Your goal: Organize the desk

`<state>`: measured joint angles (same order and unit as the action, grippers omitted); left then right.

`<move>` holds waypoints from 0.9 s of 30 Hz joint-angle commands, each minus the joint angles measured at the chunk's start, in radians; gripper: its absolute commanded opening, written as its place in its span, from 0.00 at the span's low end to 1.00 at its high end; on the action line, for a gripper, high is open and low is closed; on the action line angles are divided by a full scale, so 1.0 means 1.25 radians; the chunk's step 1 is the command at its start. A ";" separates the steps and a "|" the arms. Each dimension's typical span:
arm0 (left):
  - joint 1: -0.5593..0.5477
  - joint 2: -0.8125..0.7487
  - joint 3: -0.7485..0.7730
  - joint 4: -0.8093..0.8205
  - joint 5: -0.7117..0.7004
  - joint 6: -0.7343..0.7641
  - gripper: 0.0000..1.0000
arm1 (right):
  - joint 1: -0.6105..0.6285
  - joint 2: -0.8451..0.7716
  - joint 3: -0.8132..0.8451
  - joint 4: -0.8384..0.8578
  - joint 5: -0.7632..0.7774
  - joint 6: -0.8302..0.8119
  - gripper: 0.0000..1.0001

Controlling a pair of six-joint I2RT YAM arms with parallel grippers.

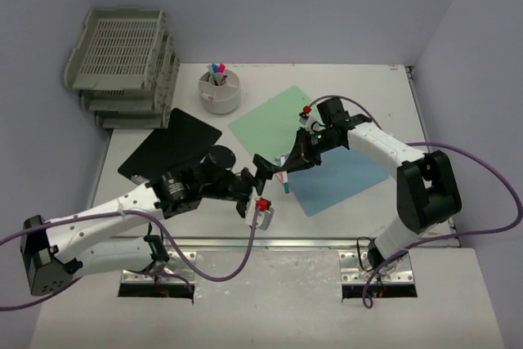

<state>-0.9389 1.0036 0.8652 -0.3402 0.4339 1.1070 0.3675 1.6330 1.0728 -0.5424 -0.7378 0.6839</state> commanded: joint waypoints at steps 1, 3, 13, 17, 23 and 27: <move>-0.081 0.096 0.083 -0.055 -0.030 0.198 0.93 | 0.000 -0.013 0.006 0.034 -0.105 0.111 0.00; -0.093 0.152 0.110 -0.071 -0.018 0.222 0.92 | 0.000 -0.013 -0.002 0.034 -0.130 0.136 0.00; -0.100 0.265 0.193 -0.114 -0.029 0.295 0.65 | 0.000 -0.026 -0.053 0.087 -0.218 0.207 0.00; -0.092 0.268 0.175 -0.092 -0.041 0.297 0.58 | 0.000 -0.029 -0.090 0.134 -0.272 0.256 0.00; -0.064 0.265 0.158 -0.077 -0.034 0.300 0.47 | 0.000 -0.036 -0.125 0.185 -0.307 0.303 0.00; -0.043 0.264 0.147 -0.050 -0.037 0.279 0.21 | 0.000 -0.039 -0.128 0.193 -0.317 0.309 0.00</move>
<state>-1.0262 1.3437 1.0593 -0.4711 0.3814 1.4608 0.3677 1.6285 0.9153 -0.3543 -1.0766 1.0407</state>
